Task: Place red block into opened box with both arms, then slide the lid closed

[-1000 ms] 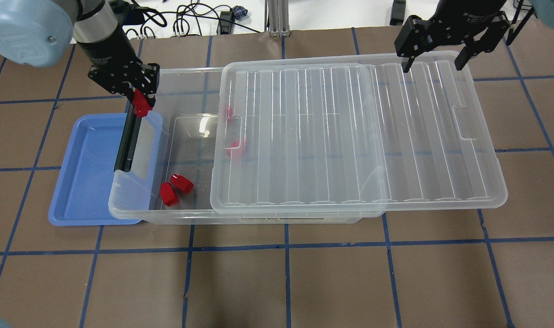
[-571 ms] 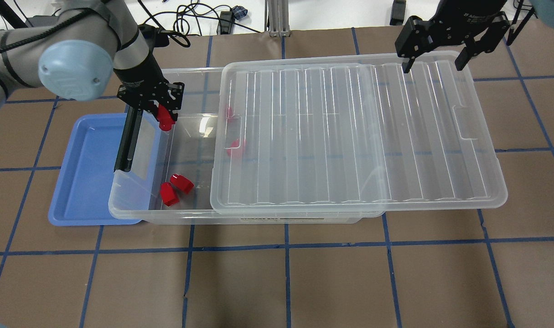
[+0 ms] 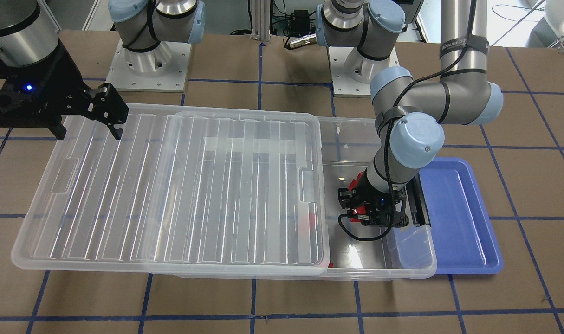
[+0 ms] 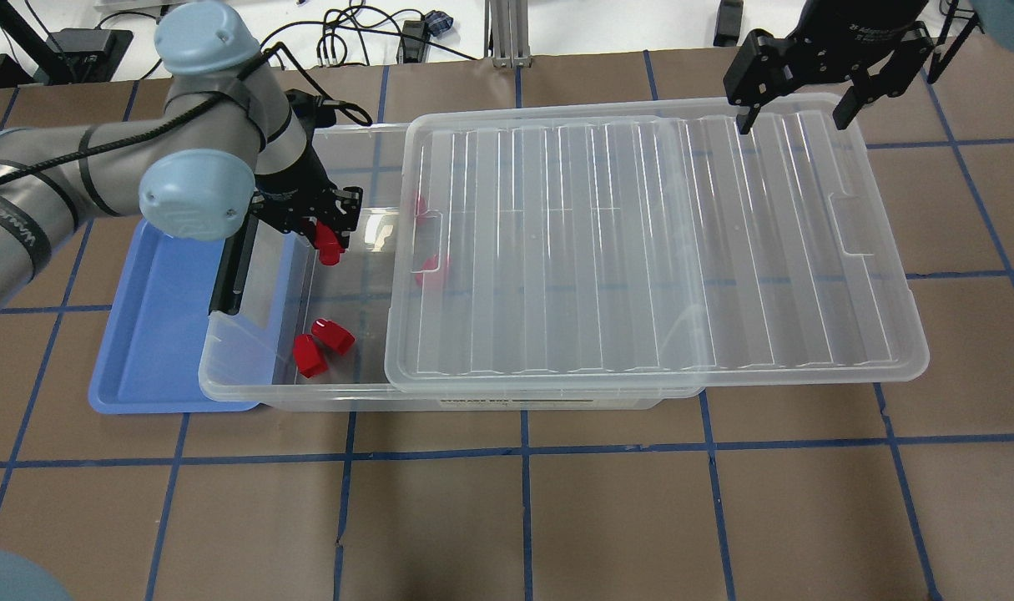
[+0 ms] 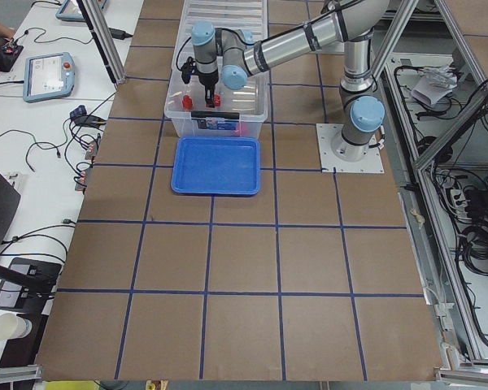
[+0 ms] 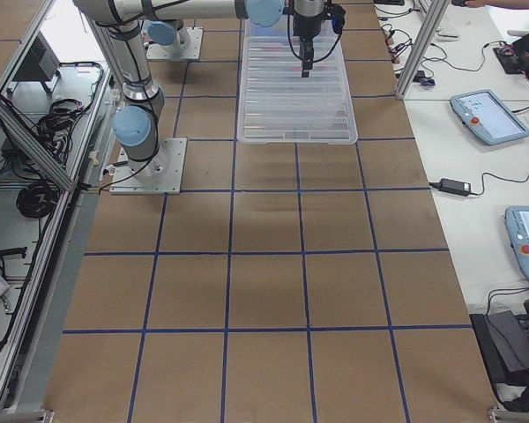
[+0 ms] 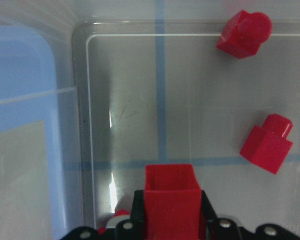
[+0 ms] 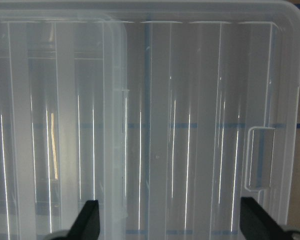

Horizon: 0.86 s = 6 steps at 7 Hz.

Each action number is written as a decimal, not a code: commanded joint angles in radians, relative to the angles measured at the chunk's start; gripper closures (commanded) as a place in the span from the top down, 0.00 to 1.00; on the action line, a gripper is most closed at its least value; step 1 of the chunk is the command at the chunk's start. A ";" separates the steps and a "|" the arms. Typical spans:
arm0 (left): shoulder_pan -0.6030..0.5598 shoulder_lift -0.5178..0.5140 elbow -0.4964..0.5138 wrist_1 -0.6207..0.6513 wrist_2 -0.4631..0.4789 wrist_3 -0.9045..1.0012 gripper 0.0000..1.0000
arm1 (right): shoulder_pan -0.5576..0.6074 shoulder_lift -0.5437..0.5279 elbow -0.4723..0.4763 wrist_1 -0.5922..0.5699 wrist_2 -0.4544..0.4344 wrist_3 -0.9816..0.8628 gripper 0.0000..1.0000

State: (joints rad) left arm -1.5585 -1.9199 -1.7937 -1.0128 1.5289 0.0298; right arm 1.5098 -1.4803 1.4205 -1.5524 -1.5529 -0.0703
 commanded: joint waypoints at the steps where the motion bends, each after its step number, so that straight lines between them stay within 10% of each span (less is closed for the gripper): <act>1: 0.000 -0.038 -0.032 0.080 -0.001 -0.002 0.08 | -0.007 0.000 -0.003 -0.002 0.001 -0.002 1.00; 3: 0.005 -0.008 -0.027 0.076 0.020 0.010 1.00 | -0.090 0.003 0.000 0.001 0.000 -0.063 1.00; 6: 0.005 0.038 0.189 -0.230 0.017 0.004 1.00 | -0.302 0.012 0.003 0.006 -0.001 -0.292 1.00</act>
State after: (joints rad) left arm -1.5546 -1.9020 -1.7220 -1.0895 1.5482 0.0360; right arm 1.2959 -1.4739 1.4216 -1.5477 -1.5534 -0.2633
